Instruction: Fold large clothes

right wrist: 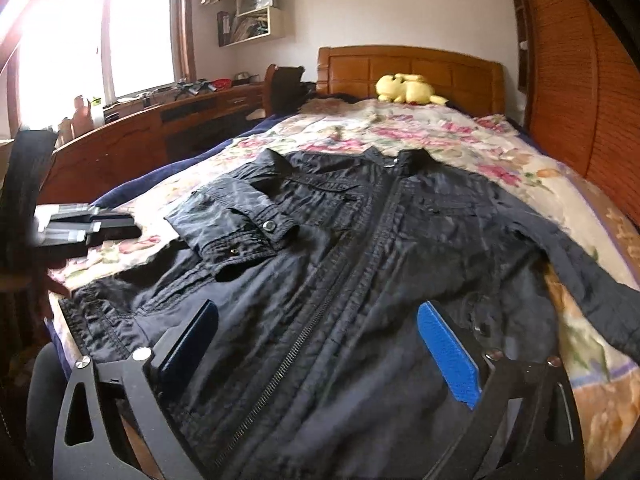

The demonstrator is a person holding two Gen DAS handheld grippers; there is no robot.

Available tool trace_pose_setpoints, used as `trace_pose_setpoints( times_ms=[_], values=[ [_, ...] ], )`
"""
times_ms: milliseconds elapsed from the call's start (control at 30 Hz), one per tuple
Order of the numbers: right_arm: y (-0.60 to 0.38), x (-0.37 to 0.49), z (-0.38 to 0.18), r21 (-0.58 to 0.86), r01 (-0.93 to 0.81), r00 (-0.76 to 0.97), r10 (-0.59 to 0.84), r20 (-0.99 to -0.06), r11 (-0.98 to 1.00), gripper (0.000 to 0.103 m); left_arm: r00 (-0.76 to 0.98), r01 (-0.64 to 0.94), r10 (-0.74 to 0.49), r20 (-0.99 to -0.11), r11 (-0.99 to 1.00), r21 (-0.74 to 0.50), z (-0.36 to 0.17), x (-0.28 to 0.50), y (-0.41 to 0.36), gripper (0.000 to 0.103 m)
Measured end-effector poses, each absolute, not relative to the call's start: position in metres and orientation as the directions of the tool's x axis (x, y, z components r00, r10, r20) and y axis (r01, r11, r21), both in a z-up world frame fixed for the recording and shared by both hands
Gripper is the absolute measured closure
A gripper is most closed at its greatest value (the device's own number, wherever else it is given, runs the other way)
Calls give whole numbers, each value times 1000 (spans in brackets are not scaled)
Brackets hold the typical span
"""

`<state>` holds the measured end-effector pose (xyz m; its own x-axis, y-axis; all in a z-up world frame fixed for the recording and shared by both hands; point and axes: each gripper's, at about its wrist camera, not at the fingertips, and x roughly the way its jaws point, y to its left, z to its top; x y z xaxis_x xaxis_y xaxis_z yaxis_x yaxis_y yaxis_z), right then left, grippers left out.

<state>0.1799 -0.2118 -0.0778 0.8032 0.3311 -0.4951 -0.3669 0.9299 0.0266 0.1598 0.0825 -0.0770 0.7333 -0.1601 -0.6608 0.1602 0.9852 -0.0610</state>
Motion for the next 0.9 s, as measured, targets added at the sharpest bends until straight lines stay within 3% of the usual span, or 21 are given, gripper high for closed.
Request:
trace_pose_setpoints(
  times_ms=[200, 567, 900],
  values=[
    [-189, 223, -81, 24, -410, 754, 354, -554, 912, 16, 752, 118, -135, -645, 991, -70, -87, 139, 97, 66],
    [-126, 308, -93, -120, -469, 703, 287, -651, 875, 17, 773, 15, -86, -629, 993, -116, -103, 111, 137, 65],
    [-99, 368, -106, -66, -480, 647, 301, -701, 875, 20, 782, -53, -24, -622, 993, -104, -109, 90, 163, 65]
  ],
)
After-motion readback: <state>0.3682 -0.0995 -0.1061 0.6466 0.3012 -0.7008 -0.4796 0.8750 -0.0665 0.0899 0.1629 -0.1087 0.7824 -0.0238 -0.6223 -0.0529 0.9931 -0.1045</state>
